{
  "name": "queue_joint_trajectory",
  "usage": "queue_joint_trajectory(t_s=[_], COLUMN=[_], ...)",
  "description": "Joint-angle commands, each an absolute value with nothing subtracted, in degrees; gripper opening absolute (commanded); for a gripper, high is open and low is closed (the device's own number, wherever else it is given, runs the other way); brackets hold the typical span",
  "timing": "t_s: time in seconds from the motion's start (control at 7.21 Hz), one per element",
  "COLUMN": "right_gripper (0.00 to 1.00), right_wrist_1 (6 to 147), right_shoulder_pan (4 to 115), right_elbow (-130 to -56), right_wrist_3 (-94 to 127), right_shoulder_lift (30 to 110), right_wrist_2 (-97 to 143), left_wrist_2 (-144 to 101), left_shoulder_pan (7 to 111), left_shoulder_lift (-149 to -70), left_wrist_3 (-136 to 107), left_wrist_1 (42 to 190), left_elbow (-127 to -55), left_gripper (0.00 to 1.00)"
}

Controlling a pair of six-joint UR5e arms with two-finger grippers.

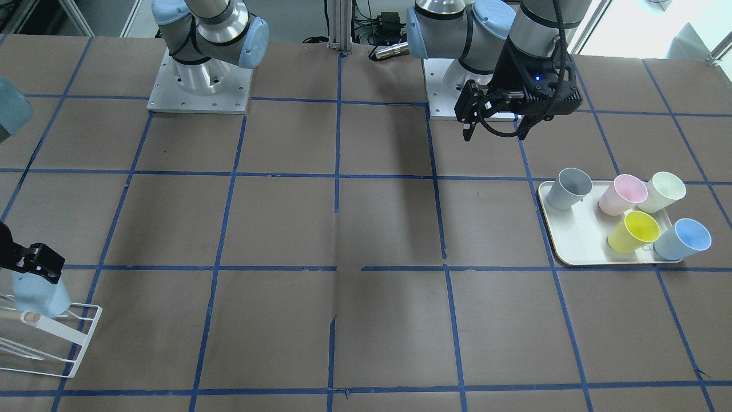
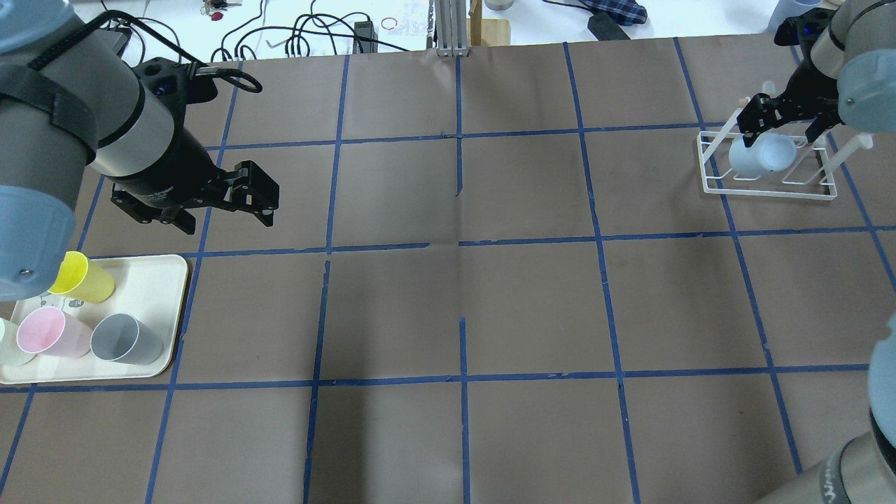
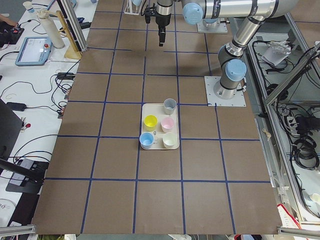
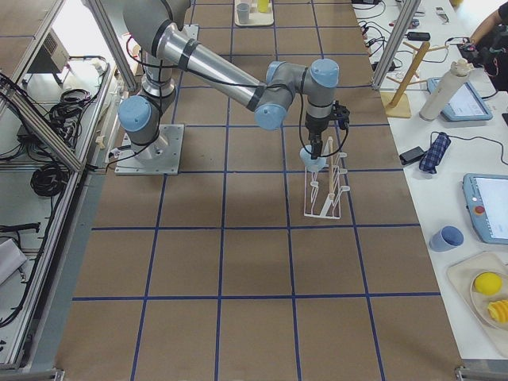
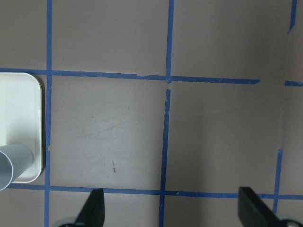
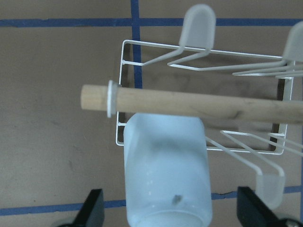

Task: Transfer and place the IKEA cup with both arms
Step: 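Close the right gripper on the blue cup while the left arm raises forward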

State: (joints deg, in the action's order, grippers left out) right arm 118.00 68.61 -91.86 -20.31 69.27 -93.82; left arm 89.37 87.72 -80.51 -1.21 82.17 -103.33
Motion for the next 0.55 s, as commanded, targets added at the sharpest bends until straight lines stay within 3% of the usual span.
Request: queue_joint_trajectory(t_s=[0.0, 0.42], right_gripper=[1.00, 1.00], right_wrist_1=[118.2, 118.7], right_shoulder_pan=[68.6, 68.6], right_elbow=[-92.9, -93.1], right_wrist_3=[-20.3, -20.3], right_shoulder_lift=[68.9, 68.9], right_wrist_2=[-94.0, -94.0], left_wrist_2=[89.6, 89.5], left_shoulder_pan=[87.7, 87.7], left_shoulder_lift=[-80.7, -79.3], left_wrist_3=[-1.1, -0.4], left_wrist_1=[82.2, 82.2], left_elbow=[-103.4, -103.6], left_gripper=[1.00, 1.00])
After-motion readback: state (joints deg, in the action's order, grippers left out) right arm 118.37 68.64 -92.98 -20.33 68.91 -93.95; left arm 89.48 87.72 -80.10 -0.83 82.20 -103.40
